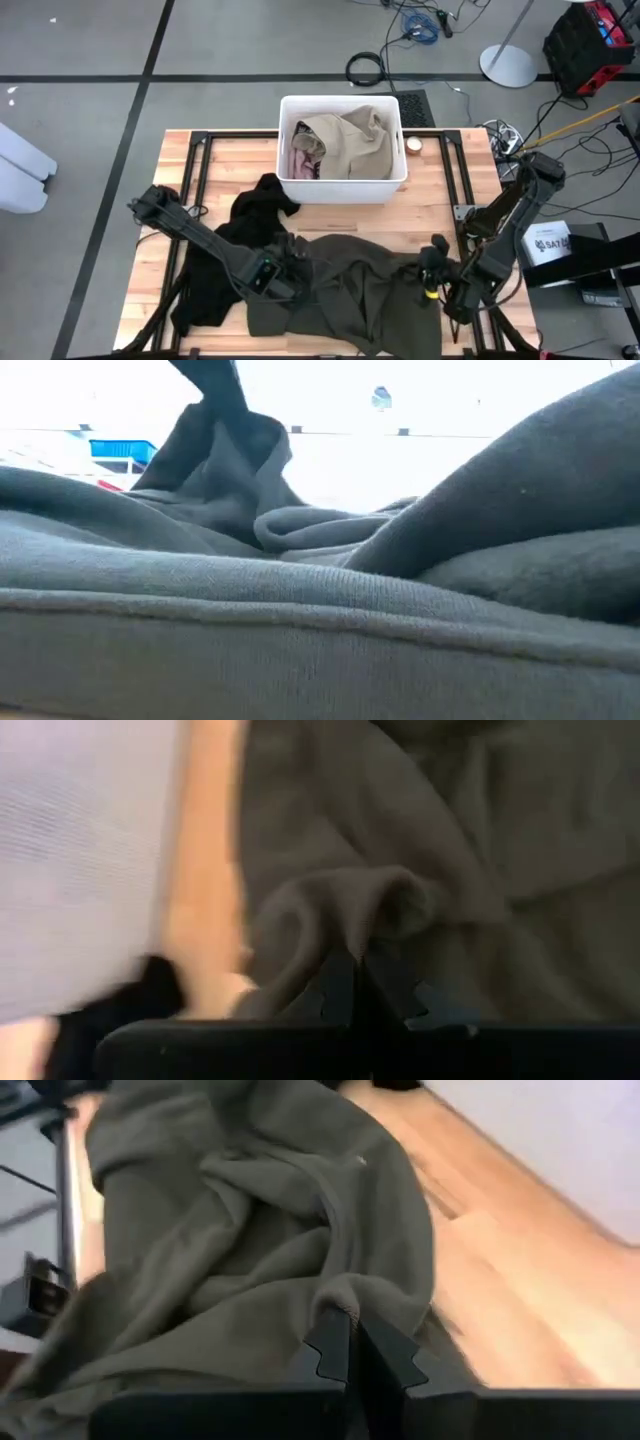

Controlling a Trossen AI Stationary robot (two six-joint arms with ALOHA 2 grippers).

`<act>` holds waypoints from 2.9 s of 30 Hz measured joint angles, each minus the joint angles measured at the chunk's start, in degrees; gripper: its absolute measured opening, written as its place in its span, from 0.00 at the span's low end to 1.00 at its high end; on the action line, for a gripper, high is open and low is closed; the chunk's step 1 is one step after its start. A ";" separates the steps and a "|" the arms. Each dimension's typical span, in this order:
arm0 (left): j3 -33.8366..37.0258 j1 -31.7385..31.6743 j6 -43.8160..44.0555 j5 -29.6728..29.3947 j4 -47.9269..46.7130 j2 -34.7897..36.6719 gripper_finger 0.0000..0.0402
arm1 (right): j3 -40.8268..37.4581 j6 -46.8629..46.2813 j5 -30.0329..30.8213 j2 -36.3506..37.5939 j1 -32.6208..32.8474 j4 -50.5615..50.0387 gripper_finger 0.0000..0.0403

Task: Sort clothes
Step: Put the gray hoodie into the white bin

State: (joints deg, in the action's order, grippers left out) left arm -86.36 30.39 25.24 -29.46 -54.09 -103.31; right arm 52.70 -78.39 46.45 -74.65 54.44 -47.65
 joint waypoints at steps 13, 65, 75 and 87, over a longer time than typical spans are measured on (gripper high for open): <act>7.66 -1.70 -0.02 21.11 11.44 0.00 0.07 | -3.54 2.82 -18.01 -1.27 0.04 19.14 0.00; -8.89 -1.03 -0.22 33.53 -2.10 0.39 0.51 | -2.64 37.83 -32.95 -24.74 -2.11 18.52 0.41; -8.84 2.95 1.47 28.16 -2.65 2.11 0.50 | 4.66 24.79 -35.95 -14.11 -2.01 -3.56 0.06; -8.80 9.18 2.93 17.98 -2.17 10.57 0.50 | 27.67 25.65 -34.07 -13.25 -5.49 -14.50 0.02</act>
State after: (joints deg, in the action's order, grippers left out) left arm -95.15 39.57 28.16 -11.48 -56.26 -92.73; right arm 80.38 -52.75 12.38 -87.90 48.95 -62.15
